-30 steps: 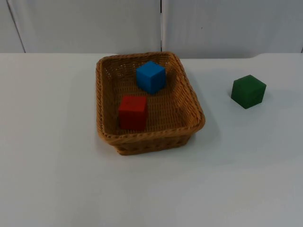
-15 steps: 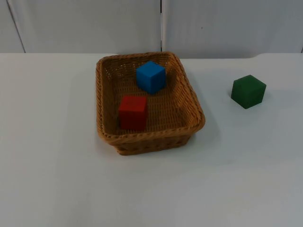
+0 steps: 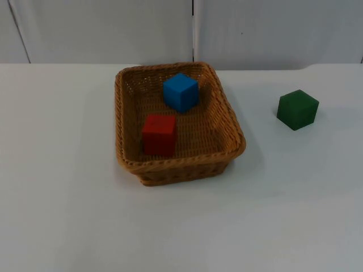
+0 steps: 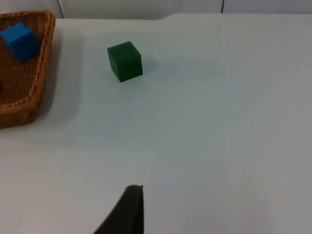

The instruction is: Pick up one cube with each hand and place exactly two cubes into the same basket, leaving the remaining cube outside.

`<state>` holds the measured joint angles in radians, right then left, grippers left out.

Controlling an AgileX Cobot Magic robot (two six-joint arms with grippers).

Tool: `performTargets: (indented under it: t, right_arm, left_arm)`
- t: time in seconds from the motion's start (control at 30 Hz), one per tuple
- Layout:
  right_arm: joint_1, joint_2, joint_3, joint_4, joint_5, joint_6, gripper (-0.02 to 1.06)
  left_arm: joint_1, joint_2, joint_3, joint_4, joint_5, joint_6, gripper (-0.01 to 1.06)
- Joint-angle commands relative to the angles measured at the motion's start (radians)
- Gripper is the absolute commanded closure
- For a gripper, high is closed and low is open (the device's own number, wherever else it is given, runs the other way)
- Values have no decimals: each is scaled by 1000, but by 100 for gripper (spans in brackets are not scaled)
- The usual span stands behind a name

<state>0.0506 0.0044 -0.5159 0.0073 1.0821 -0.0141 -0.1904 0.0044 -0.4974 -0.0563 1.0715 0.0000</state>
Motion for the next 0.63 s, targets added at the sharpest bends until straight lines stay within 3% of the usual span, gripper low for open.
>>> performTargets:
  t: [0.0,0.6]
  right_arm:
    - [-8,-4,2,2,-3,0,-1]
    - [-8,-4,2,4,-3,0,-1]
  left_arm:
    - [19,-4,4,2,2,0,0]
    - [192,-4,4,2,2,0,0]
